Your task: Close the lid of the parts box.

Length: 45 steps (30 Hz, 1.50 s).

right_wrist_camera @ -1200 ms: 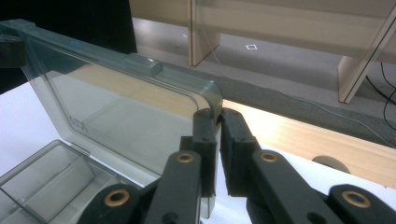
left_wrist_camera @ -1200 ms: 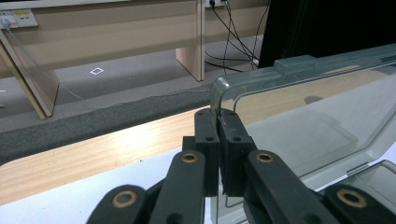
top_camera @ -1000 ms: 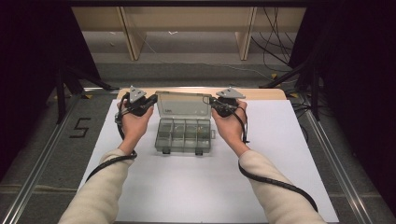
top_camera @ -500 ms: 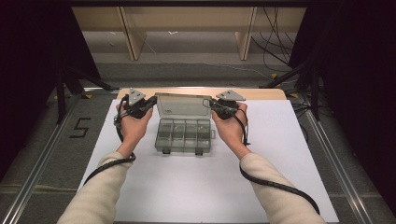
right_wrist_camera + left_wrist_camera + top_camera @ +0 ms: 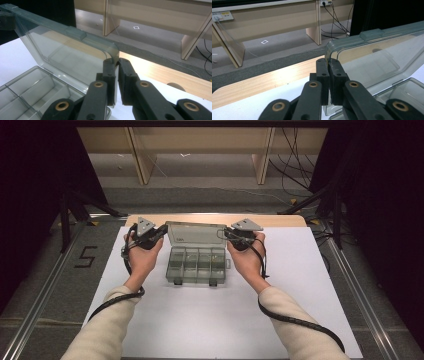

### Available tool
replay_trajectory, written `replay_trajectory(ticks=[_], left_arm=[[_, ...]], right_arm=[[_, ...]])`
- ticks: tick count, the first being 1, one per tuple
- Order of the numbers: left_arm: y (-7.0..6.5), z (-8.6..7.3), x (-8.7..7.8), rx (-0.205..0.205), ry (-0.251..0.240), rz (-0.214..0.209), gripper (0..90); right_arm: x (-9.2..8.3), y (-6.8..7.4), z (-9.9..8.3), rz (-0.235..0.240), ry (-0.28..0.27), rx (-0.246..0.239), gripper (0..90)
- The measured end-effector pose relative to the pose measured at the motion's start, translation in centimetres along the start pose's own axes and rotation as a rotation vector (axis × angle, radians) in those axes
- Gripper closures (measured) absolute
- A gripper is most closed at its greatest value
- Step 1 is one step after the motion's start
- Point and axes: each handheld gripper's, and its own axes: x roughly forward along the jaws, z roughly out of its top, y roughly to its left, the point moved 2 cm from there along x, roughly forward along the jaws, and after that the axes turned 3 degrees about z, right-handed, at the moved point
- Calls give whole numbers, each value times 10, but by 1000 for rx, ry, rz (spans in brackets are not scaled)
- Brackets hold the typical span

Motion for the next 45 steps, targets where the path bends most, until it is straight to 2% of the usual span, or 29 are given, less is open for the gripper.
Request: replay_trajectory(ticks=[2, 3, 5, 25, 45], left_arm=[[-2, -1, -1, -9, 1, -1, 870], [-2, -1, -1, -6, 1, 2, 870], [-2, -2, -2, -7, -3, 1, 869], [-5, -7, -10, 27, -10, 1, 866], [-7, -11, -16, 36, -19, -1, 866]], right_arm=[[-1, 1, -1, 13, 7, 7, 850], [-1, 1, -1, 4, -7, -5, 850], [-2, 2, -2, 3, 1, -2, 850], [-9, 5, -7, 10, -2, -28, 847], [-14, 9, -12, 16, -3, -42, 845]])
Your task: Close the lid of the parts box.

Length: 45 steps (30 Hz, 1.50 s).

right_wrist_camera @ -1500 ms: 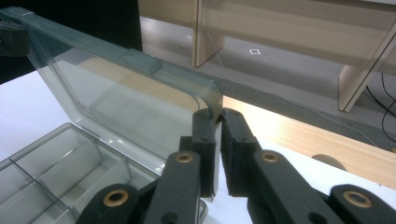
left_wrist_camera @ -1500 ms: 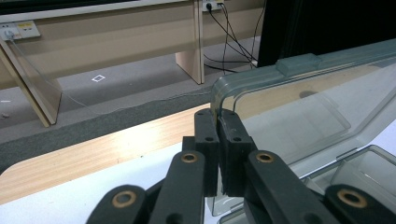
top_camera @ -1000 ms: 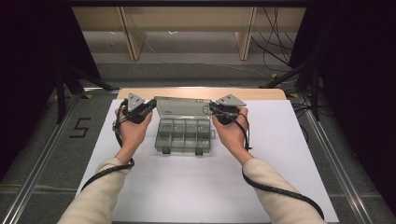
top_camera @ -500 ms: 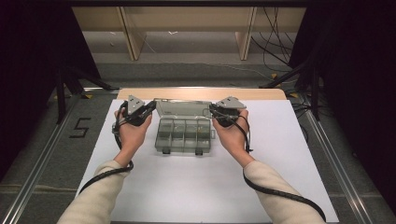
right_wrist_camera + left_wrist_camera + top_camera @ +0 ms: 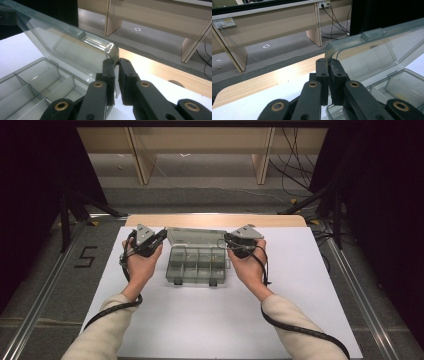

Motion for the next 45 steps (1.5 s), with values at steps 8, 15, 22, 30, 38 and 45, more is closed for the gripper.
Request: replay_trajectory(ticks=[8, 15, 22, 30, 38, 45], left_arm=[[-1, -2, -3, 5, -1, -3, 866], [-2, -4, -5, 13, -4, -3, 865], [-3, -5, -7, 17, 0, -6, 864], [-3, -7, -9, 29, -7, -8, 862], [-5, -10, -12, 45, -5, -7, 860], [-6, -12, -13, 47, -9, -9, 859]], right_arm=[[-2, 1, -2, 2, -8, -13, 843], [-4, 3, -4, 5, -5, -10, 841], [-6, 5, -7, 13, -7, -6, 839], [-8, 7, -10, 9, -17, -11, 836], [-10, 8, -13, 11, -19, -17, 835], [-12, 9, -16, 14, -11, -15, 849]])
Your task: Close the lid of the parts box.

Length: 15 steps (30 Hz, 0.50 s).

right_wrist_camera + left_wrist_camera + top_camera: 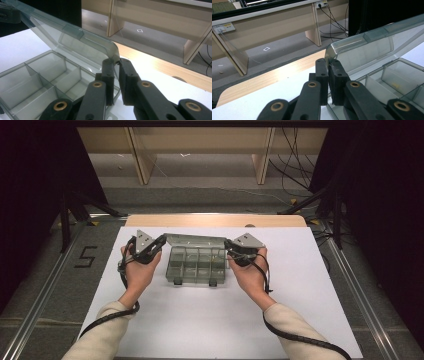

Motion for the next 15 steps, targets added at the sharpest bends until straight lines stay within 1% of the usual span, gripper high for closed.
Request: replay_trajectory(ticks=[3, 4, 6, 9, 10, 12, 15], left_arm=[[0, 0, 0, 1, 0, 0, 857], [0, 0, 0, 2, 0, 0, 858], [0, 0, 0, 0, -1, 0, 858], [0, 0, 0, -2, -1, 0, 858], [0, 0, 0, -2, -2, 0, 857], [0, 0, 0, 2, 1, 0, 857], [0, 0, -1, 8, 1, 2, 856]], right_arm=[[0, -1, -2, 1, -1, -1, 876], [0, 0, -3, 13, 6, 10, 876], [-1, -2, -3, 11, 8, -3, 877], [-1, -1, -3, 14, 11, 5, 876], [-1, -2, -3, 11, 7, -3, 875], [-1, -1, -2, 14, 6, -3, 857], [-1, -1, -1, 6, -12, -6, 789]])
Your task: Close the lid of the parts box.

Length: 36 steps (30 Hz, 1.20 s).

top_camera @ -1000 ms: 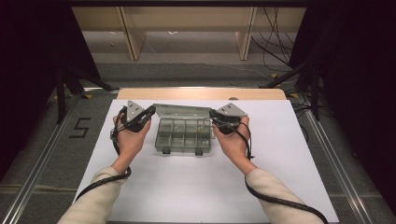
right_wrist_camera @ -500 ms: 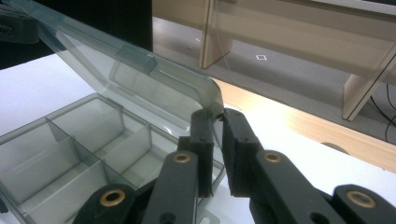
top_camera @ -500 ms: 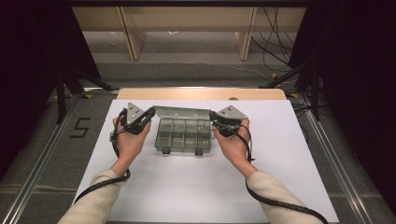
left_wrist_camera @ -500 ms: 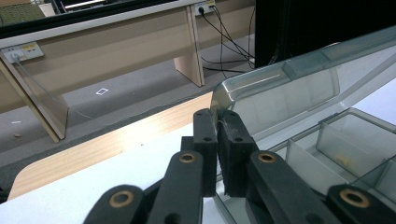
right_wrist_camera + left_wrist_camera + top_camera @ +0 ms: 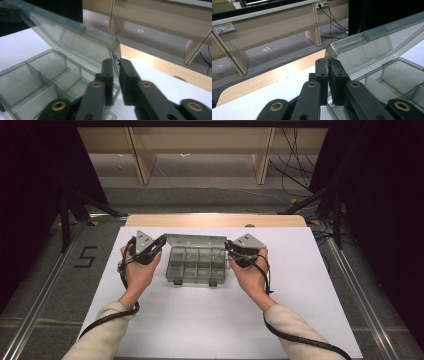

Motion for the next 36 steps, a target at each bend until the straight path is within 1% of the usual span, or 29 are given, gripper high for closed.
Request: replay_trajectory(ticks=[1, 2, 3, 5, 6, 7, 9, 11, 15, 18, 20, 24, 27, 29, 32, 35, 36], left_arm=[[0, 0, 0, 1, 0, -1, 856], [0, 0, 0, -1, 1, -2, 856], [0, 0, 0, 0, 2, -2, 856], [-1, 0, 0, 0, 3, -2, 856], [-1, 0, 0, -1, 3, -3, 855], [0, 0, 0, 1, 3, -2, 855], [-1, 0, 0, 0, 4, -1, 855], [0, 0, -1, 4, 4, -2, 855], [-1, -1, -1, 8, 5, -3, 855], [-1, -2, -2, 12, 6, -4, 855], [-2, -3, -4, 10, 5, -5, 854], [-3, -4, -6, 14, 6, -6, 853], [-2, -6, -8, 26, 5, -8, 851], [-4, -8, -9, 24, 10, -15, 849], [-4, -9, -11, 21, 11, -21, 847], [-5, -10, -12, 20, 13, -20, 846], [-5, -11, -13, 26, 15, -21, 845]], right_arm=[[0, 0, 1, -11, -9, -4, 769], [0, 1, 2, 1, -6, 2, 763], [0, -1, 4, -15, -14, -12, 759], [1, -1, 8, -16, -22, -17, 759], [1, 0, 10, -10, -24, -20, 772], [2, 0, 11, -16, -26, -30, 797], [2, 2, 12, -25, -11, -52, 821], [2, 2, 12, -39, -4, -60, 834], [1, 3, 10, -40, -4, -61, 837], [-1, 5, 8, -43, -1, -82, 835], [-2, 6, 6, -40, -6, -72, 833], [-4, 7, 3, -32, -7, -71, 829], [-5, 9, 1, -31, -7, -72, 825], [-6, 9, 0, -20, -7, -76, 823], [-7, 10, -2, -19, -5, -76, 818], [-9, 11, -4, -9, -1, -75, 807], [-9, 11, -4, -8, -7, -76, 799]])
